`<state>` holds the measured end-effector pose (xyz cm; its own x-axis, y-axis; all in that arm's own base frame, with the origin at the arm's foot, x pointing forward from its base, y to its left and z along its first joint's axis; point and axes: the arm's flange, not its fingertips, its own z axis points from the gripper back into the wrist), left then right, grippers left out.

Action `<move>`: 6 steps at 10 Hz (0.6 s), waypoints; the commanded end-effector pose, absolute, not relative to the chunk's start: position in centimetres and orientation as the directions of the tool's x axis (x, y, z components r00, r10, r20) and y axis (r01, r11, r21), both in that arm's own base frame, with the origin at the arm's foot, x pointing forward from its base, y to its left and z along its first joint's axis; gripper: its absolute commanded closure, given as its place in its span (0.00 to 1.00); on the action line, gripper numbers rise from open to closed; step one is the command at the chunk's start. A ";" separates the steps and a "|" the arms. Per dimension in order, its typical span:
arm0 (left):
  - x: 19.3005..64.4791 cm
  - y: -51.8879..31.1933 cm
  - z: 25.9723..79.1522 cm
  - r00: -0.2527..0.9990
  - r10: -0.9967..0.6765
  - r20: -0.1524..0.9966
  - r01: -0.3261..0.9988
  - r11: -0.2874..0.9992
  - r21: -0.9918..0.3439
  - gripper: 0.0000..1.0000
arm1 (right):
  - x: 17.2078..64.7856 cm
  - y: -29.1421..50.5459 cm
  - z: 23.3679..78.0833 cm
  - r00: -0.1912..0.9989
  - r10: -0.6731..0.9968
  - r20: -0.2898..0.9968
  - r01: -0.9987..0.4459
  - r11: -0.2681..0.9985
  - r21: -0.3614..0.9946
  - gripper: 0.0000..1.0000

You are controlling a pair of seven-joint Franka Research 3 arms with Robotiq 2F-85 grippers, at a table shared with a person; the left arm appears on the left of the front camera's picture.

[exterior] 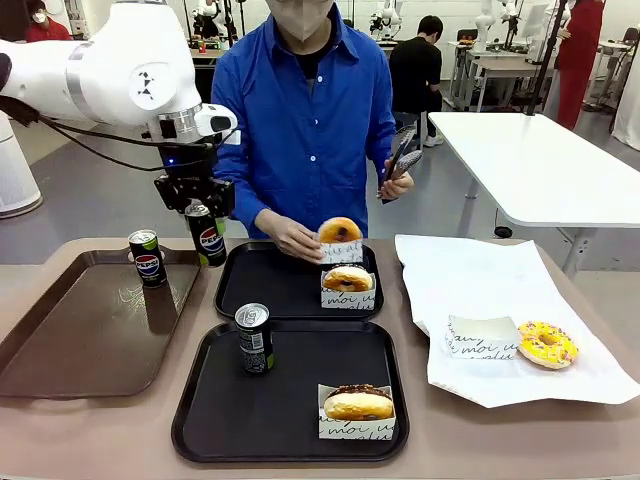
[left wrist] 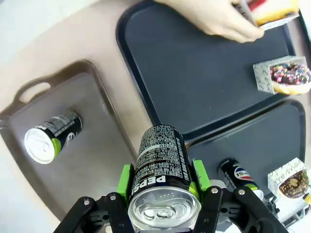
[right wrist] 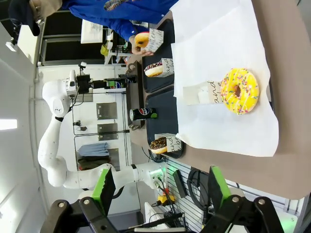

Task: Set up donuts and drinks on trays.
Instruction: Pick up one Pepsi coke from the Handle tray and place it on the Flat Tray without a Pepsi coke.

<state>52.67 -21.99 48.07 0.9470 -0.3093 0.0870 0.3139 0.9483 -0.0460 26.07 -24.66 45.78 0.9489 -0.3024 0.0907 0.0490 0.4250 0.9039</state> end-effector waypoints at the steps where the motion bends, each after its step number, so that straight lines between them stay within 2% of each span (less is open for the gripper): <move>1: 49.6 -17.5 51.5 0.932 -0.361 -0.036 0.359 0.931 -0.063 0.41 | 25.9 -24.8 45.7 0.952 -0.290 0.093 0.041 0.424 0.905 0.00; 2: 46.6 -13.9 52.7 0.910 -0.410 -0.058 0.405 0.911 -0.071 0.41 | 25.9 -24.8 45.7 0.952 -0.290 0.093 0.041 0.424 0.905 0.00; 4: 41.0 -8.6 52.3 0.928 -0.371 -0.029 0.364 0.921 -0.140 0.41 | 25.9 -24.8 45.7 0.952 -0.290 0.093 0.041 0.424 0.905 0.00; 6: 39.5 -7.6 52.7 0.927 -0.374 -0.011 0.370 0.920 -0.128 0.41 | 25.9 -24.8 45.7 0.952 -0.290 0.093 0.041 0.424 0.905 0.00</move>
<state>39.68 -6.85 52.91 0.9310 -0.3626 -0.0412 0.3547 0.9258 -0.1309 26.09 -24.67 45.71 0.9491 -0.3023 0.0888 0.0506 0.4243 0.9041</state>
